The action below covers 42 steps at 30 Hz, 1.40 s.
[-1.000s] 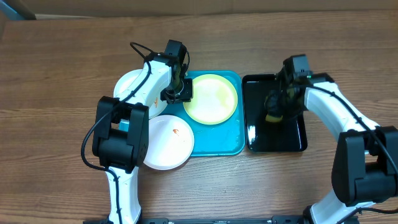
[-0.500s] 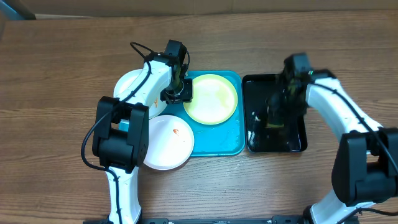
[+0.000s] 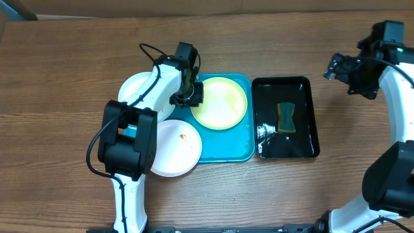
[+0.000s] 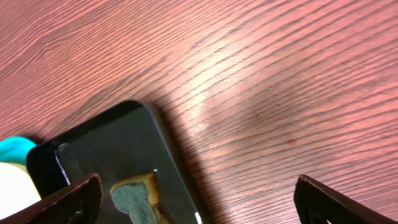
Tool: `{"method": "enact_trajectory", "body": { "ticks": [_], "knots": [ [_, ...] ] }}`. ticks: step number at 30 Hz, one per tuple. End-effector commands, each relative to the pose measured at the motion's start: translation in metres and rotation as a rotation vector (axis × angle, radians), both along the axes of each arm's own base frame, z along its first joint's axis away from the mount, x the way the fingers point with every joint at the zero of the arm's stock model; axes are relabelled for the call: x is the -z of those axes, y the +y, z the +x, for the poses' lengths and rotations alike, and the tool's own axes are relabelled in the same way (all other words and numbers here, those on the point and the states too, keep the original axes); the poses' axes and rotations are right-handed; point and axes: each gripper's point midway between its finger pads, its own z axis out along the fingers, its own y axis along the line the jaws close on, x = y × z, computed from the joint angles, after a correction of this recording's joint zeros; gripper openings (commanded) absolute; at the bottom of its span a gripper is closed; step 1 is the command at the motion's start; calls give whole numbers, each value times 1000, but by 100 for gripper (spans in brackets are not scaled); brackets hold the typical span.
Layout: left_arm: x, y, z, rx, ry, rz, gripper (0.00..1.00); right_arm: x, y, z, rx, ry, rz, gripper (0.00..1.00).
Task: Clean dirty plates on tray and stack at the side
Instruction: 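Lift the yellow plate with the left gripper and place it left of the tray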
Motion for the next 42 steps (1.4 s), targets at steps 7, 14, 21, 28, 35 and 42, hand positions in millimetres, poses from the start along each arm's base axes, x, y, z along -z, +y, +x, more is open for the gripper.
{"method": "enact_trajectory", "body": {
  "ticks": [7,14,21,28,35,42],
  "knots": [
    [-15,-9,7,6,4,-43,4,-9,-5,1,18,-30,11,100],
    [-66,9,38,-48,-60,-62,4,-9,-5,1,18,-30,11,100],
    [-102,11,55,-56,-126,-72,4,-9,-5,1,18,-30,11,100],
    [-137,-9,67,-24,-216,-83,4,-9,-5,1,18,-30,11,100],
    [-143,-47,58,36,-311,91,4,-9,-5,1,17,-30,11,100],
    [-156,-85,44,99,-478,327,4,-9,-5,1,18,-30,11,100]
  ]
}}
